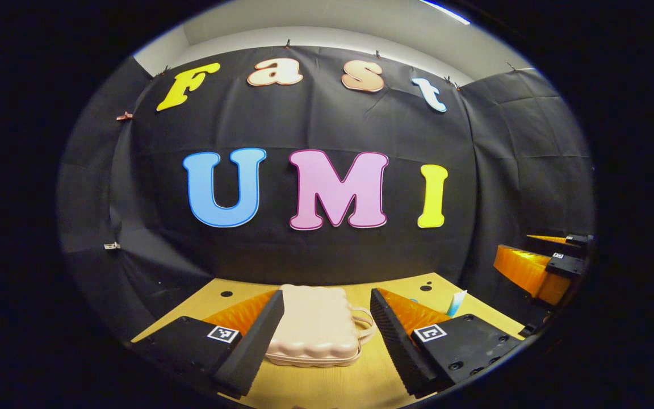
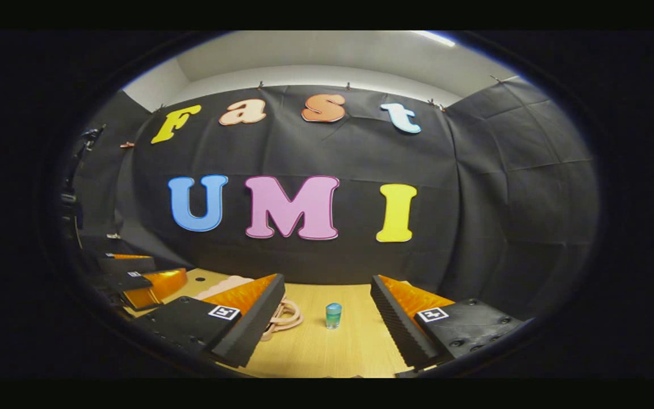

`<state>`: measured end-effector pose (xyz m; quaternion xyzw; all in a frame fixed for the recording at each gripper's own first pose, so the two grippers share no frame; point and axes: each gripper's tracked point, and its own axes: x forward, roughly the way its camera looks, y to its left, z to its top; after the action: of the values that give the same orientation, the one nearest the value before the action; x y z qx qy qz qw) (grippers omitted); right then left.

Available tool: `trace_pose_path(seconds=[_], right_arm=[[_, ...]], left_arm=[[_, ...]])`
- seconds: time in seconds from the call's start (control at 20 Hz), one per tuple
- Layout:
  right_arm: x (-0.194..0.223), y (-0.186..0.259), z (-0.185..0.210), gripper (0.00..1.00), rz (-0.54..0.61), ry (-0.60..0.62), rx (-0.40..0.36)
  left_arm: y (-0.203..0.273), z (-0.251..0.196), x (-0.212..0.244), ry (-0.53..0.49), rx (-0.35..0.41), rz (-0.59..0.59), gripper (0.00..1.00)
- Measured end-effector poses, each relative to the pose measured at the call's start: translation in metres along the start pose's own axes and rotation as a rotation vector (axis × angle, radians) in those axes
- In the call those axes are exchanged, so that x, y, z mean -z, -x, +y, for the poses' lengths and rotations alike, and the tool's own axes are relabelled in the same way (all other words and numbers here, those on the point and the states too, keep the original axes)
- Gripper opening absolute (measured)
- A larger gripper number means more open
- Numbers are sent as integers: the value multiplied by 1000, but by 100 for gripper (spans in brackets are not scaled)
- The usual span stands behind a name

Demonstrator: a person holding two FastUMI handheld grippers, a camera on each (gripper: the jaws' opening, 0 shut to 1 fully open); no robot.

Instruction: First open the suitcase, pack the skin care products into it, and then close the suitcase.

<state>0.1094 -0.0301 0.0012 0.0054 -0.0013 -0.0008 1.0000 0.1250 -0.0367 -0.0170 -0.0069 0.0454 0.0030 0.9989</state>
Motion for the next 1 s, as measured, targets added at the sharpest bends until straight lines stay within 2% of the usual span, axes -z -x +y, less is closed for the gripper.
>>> trace_pose_path(seconds=[0.15, 0.45, 0.65, 0.8, 1.0], right_arm=[[6, -18, -16, 97, 13, 6, 3], [22, -73, -53, 96, 37, 29, -9], [30, -107, -77, 97, 23, 99, 9], [42, -126, -91, 97, 36, 118, 4], [59, -145, -106, 97, 57, 202, -14]], left_arm=[[-39, -25, 19, -7, 28, 57, 96], [-121, -72, 67, 42, 72, 196, 96], [-173, -96, 106, 48, 83, 290, 96], [-206, -109, 136, 50, 74, 372, 96], [-237, -111, 179, 35, 31, 488, 93]])
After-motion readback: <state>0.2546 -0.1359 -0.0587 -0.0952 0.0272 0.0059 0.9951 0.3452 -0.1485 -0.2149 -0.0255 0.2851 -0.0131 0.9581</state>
